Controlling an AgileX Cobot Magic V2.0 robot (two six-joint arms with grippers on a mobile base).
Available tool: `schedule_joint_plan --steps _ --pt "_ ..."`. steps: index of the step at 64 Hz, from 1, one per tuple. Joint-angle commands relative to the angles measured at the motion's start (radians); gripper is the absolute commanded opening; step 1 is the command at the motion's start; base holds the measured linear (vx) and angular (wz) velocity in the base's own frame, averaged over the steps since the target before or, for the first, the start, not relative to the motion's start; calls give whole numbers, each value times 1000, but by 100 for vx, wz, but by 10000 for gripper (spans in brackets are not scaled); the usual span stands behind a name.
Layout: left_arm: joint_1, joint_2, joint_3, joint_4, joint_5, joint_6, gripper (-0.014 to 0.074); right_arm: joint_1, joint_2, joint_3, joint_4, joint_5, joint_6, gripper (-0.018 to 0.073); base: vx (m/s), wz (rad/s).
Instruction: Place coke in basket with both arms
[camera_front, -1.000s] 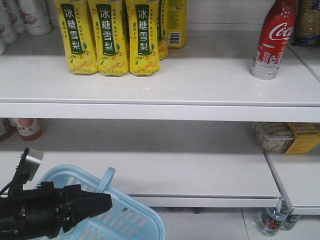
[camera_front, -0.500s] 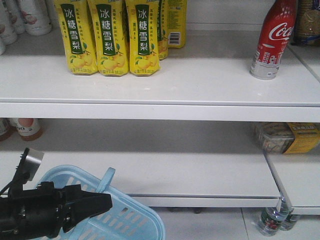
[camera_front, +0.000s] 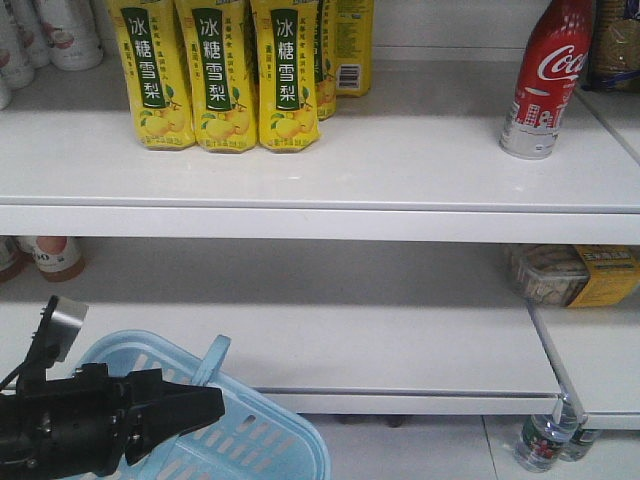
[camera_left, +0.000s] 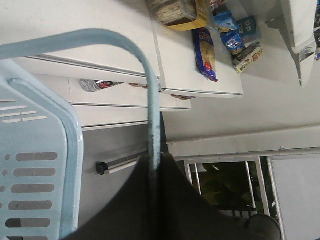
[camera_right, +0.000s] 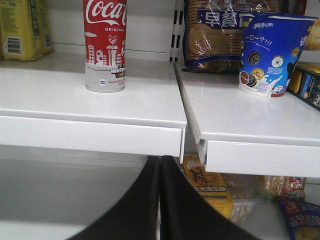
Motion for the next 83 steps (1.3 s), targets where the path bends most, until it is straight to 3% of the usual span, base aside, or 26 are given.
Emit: schedule_joint_plan --steps 1,23,58,83 --pt "-4 -23 -26 -99 48 5 -6 0 14 -34 -1 -70 -7 -10 0 0" --pt "-4 -23 -26 -99 48 5 -6 0 14 -34 -1 -70 -8 43 0 0" --pt "-4 -23 -26 -99 48 5 -6 0 14 -34 -6 -70 -8 390 0 0" --pt "-4 -23 -26 -99 48 5 -6 0 14 -34 -9 -71 -12 452 0 0"
